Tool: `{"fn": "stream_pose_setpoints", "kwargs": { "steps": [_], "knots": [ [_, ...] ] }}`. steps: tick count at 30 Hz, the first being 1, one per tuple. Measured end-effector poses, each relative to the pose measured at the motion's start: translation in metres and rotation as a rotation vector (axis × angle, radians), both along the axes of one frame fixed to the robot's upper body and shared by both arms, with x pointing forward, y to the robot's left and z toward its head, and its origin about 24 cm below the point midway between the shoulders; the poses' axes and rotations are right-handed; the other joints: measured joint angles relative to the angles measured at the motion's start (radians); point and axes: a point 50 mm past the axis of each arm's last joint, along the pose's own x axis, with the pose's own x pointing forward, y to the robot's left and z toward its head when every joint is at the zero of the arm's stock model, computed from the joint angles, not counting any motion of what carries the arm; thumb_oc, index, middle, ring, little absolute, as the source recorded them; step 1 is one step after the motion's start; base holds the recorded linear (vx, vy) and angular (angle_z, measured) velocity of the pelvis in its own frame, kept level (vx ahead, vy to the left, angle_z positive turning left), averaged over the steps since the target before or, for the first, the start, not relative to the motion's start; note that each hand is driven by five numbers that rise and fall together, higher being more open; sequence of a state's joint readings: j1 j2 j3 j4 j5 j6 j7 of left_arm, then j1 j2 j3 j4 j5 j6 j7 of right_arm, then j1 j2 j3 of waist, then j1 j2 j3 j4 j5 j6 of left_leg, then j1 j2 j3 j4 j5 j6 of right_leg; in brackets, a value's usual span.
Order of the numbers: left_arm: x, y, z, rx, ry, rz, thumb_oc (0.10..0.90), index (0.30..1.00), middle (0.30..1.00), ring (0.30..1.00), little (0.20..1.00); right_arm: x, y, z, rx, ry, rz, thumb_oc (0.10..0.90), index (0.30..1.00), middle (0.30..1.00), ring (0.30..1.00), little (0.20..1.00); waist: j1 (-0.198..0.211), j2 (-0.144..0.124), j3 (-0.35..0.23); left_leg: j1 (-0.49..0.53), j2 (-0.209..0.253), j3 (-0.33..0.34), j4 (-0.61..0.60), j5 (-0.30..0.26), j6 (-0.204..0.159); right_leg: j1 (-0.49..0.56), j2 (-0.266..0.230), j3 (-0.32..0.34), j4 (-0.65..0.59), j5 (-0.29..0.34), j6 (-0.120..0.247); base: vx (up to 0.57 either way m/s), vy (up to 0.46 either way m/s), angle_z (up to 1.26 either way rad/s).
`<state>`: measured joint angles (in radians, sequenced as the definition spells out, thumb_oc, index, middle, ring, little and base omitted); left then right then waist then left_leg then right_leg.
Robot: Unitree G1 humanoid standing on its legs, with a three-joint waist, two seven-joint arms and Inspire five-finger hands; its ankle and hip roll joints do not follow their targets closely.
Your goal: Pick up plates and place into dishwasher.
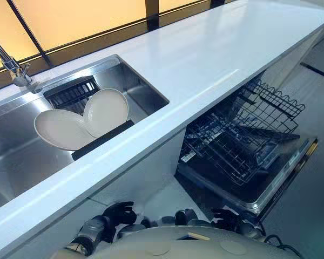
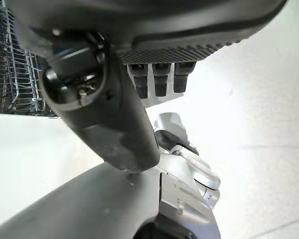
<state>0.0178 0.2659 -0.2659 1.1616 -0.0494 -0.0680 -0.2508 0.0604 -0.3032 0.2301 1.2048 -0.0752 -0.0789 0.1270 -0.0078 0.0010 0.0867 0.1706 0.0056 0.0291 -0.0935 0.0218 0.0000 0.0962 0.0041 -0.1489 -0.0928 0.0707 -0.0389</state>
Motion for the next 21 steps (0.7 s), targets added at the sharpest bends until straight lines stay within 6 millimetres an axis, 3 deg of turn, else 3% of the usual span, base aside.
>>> {"fn": "stream_pose_setpoints", "kwargs": {
  "steps": [21],
  "knots": [
    [0.0034,-0.0006,-0.0011,0.021,0.033,0.048,0.800,0.900,0.900,0.900,0.900,0.0052,0.0022,-0.0002,-0.040,-0.004,0.034,0.800,0.900,0.900,0.900,0.900,0.003,-0.003,0.009,0.000,0.000,-0.002,0.000,0.000,-0.001,0.001,0.000,-0.002,-0.003,0.000,0.000,-0.01,-0.026,0.04]
  ]
}}
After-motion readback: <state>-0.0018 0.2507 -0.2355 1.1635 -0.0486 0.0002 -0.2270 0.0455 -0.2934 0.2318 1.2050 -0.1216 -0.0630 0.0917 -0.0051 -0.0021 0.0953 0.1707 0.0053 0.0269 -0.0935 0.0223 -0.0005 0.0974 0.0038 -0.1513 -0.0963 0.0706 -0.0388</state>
